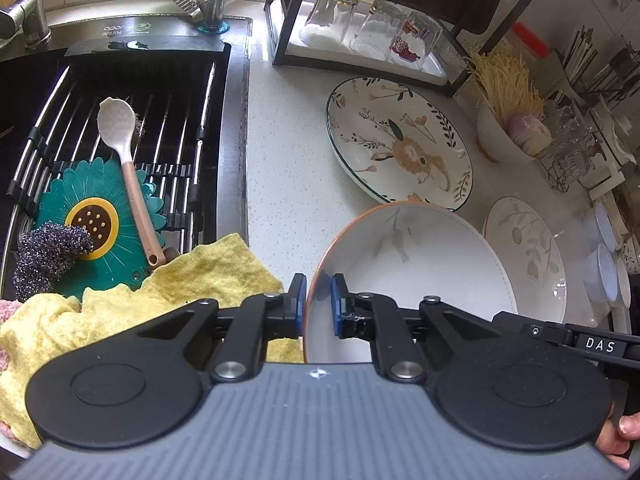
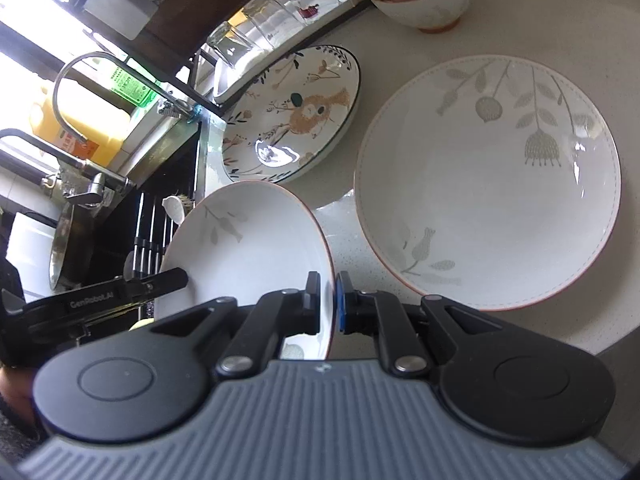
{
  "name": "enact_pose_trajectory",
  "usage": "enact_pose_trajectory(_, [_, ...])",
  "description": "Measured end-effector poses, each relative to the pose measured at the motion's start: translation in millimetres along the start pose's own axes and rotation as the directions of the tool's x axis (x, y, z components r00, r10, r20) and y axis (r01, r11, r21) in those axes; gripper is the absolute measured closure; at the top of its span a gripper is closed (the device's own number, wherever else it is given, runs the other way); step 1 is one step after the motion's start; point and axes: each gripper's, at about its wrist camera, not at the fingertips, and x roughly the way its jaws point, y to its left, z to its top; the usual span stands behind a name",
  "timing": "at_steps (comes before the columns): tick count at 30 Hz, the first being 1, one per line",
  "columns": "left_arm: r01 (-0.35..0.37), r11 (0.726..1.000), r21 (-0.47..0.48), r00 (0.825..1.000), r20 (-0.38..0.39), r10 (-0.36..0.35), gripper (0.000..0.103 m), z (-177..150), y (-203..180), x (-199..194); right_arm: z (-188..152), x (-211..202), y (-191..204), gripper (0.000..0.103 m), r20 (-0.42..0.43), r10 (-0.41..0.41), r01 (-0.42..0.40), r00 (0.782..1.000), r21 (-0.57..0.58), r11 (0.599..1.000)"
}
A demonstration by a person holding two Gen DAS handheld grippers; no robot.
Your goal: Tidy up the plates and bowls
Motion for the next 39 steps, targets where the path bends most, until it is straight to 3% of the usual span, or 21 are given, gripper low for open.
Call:
enact_pose_trajectory(20, [0.031, 1.0, 0.003, 0.999, 0.022, -0.031, 0.09, 21.5, -38.6, -16.2, 26.5, -35.3, -20.3, 0.092, 0.048, 0.069, -0.069, 0.996, 0.0, 0.998])
enact_pose_trajectory(26, [0.071, 0.997, -0.011, 0.997, 0.038, -0.071, 0.09, 32.0, -60.9, -12.2, 41.4, -52.6, -33.0, 0.092, 0.089, 0.062, -0.062, 0.994, -0.004, 0.998])
enact_pose_trajectory(39, [0.101, 0.993, 0.055, 0.995, -0.022, -0.099, 0.09, 38.4, -118.2, 26.5, 56.8, -79.5, -78.6, 0.092, 0.151, -0.003, -0.002, 0.988, 0.031, 1.0])
